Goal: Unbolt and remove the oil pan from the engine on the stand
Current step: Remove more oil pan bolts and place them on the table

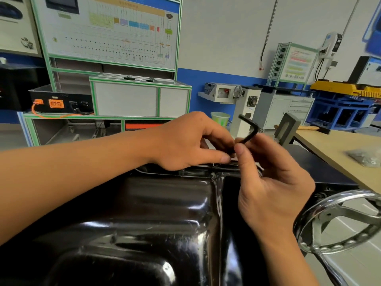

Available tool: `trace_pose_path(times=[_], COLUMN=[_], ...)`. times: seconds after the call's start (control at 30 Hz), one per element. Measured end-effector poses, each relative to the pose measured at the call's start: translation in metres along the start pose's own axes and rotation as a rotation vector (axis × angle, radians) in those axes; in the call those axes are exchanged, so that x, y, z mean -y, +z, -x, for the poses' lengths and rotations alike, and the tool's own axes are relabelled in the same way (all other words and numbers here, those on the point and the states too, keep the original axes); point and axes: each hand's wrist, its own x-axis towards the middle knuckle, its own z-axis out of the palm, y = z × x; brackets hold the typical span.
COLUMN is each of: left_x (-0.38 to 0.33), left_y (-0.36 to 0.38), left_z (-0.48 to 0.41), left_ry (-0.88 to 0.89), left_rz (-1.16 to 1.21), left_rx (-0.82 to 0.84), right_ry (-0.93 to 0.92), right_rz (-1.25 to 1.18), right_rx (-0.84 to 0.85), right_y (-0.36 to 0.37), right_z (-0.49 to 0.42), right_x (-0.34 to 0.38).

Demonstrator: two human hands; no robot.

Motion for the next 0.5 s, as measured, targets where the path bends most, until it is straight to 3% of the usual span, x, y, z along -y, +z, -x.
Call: trace_pose_path(times=[0.3, 0.5], left_x=[-0.0033, -0.0065], left_y=[0.0016, 0.0026], left_z=[-0.0003, -0.0006], left_ry=[0.006, 0.003], left_rz=[-0.057, -0.049], left_rx=[0.002, -0.020], right_ry=[-0.064, -0.030], right_rz=[0.034, -0.009], right_rx=[0.105, 0.064], right_y=[-0.0086, -0.0077], right_z=[-0.0023, -0.0014], right_x=[0.0012, 0.0019])
